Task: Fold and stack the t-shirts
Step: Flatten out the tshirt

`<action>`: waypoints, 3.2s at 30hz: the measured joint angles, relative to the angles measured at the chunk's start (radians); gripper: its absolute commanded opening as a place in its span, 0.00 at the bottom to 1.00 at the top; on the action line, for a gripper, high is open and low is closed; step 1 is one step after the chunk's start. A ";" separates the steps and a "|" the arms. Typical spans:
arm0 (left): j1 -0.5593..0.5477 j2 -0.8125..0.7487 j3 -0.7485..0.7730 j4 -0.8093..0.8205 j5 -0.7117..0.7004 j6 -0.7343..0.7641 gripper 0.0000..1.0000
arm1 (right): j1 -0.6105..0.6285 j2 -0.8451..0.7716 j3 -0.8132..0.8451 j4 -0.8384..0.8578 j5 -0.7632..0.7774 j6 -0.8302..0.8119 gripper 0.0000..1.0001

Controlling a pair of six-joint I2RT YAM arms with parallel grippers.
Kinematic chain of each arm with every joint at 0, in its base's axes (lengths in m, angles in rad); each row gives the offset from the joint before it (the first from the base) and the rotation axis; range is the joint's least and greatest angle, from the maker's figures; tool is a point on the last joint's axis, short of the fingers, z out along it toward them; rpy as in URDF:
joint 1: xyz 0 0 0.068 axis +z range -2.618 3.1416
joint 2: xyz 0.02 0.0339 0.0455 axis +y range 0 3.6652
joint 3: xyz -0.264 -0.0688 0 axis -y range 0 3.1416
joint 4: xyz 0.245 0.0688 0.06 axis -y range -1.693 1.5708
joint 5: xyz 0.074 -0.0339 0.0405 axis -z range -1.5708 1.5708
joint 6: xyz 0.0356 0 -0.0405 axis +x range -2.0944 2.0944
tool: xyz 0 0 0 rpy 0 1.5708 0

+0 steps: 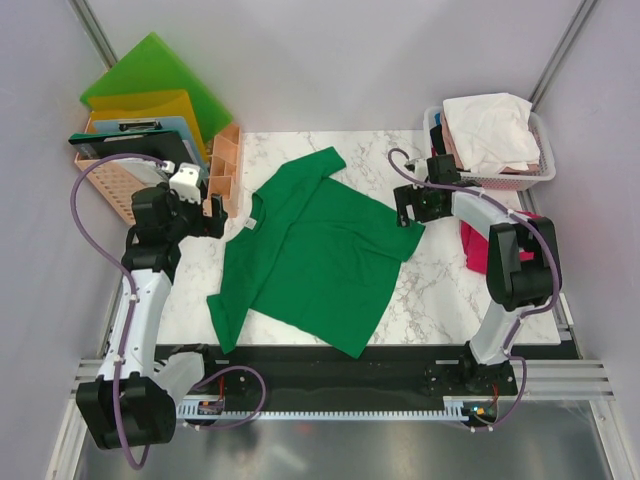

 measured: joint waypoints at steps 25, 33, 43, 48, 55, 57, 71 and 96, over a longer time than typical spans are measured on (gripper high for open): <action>0.000 0.081 0.001 0.007 0.028 0.007 1.00 | -0.068 0.084 0.030 -0.010 0.032 -0.011 0.66; 0.000 0.114 0.004 0.008 0.031 0.007 1.00 | -0.079 0.103 0.031 -0.020 0.015 -0.015 0.66; 0.000 0.134 0.005 0.018 0.032 0.007 1.00 | -0.078 0.129 0.052 -0.033 -0.036 -0.014 0.00; 0.000 0.171 0.013 0.023 0.035 0.006 0.90 | -0.080 0.138 0.061 -0.035 -0.060 -0.016 0.00; -0.014 0.256 0.059 0.010 0.044 0.023 1.00 | -0.086 0.111 0.036 -0.055 -0.094 -0.023 0.00; -0.047 0.294 0.095 -0.002 0.041 0.035 1.00 | -0.086 0.084 0.018 -0.072 -0.117 -0.024 0.00; -0.394 1.181 1.323 -0.375 -0.016 0.086 1.00 | -0.087 -0.014 -0.042 -0.095 -0.157 -0.034 0.00; -0.399 1.517 1.445 -0.544 -0.189 0.073 1.00 | -0.087 -0.054 -0.112 -0.094 -0.190 -0.041 0.00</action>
